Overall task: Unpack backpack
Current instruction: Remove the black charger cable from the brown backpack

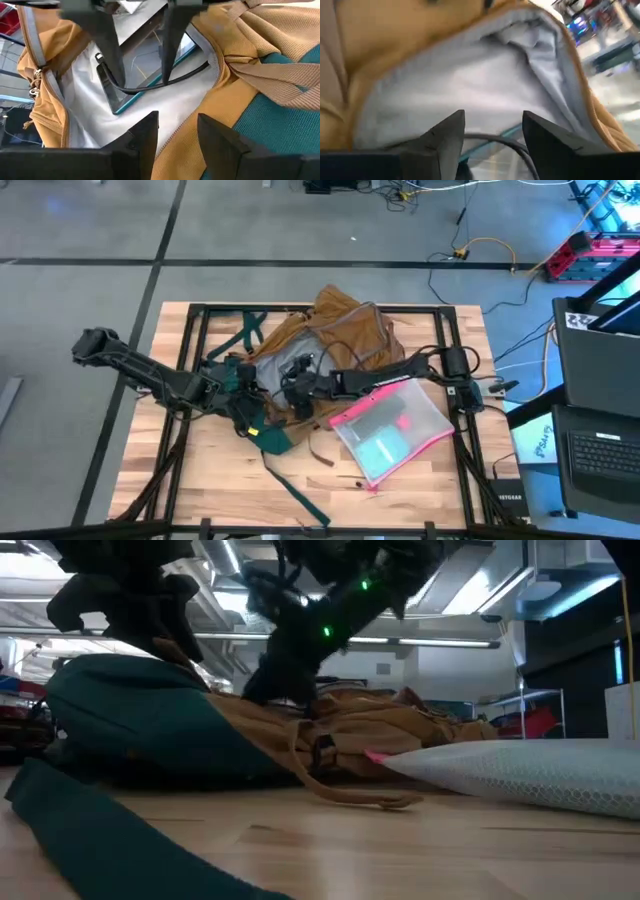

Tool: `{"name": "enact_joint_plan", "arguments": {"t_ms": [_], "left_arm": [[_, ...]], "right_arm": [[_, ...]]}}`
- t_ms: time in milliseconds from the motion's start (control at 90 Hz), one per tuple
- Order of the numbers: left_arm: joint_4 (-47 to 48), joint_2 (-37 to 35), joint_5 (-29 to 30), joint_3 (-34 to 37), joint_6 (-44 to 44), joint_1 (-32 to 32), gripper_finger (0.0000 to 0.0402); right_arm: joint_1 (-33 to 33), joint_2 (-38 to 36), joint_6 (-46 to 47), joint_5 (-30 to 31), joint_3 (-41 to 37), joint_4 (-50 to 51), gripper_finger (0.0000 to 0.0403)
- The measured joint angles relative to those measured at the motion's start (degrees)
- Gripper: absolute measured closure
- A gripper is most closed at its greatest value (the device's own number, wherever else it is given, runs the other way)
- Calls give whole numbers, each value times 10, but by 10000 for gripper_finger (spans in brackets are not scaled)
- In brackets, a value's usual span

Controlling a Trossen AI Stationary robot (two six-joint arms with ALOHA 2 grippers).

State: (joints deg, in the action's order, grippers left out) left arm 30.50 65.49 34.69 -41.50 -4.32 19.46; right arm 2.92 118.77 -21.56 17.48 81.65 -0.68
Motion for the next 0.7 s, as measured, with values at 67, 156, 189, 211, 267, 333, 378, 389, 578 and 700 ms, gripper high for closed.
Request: {"name": "enact_joint_plan", "arguments": {"t_ms": [67,156,189,211,267,333,378,389,578,700], "left_arm": [[0,0,0,0,0,0,279],[0,0,0,0,4,0,279],[0,0,0,0,4,0,279],[1,0,0,0,5,0,279],[1,0,0,0,6,0,279],[1,0,0,0,6,0,279],[1,0,0,0,6,0,279],[1,0,0,0,6,0,279],[2,0,0,0,7,0,279],[2,0,0,0,8,0,279]], "right_arm": [[-1,0,35,-6,16,21,217],[-5,-1,66,-4,29,50,217],[-8,-1,77,-4,31,55,217],[-11,-1,83,-4,31,56,217],[-20,-1,101,-4,32,63,217],[-37,-1,129,-7,32,74,217],[-50,-1,152,-30,31,75,217],[-54,-1,159,-38,31,74,217],[-101,-2,242,-125,31,72,217],[-112,-2,239,-122,31,78,217]]}}
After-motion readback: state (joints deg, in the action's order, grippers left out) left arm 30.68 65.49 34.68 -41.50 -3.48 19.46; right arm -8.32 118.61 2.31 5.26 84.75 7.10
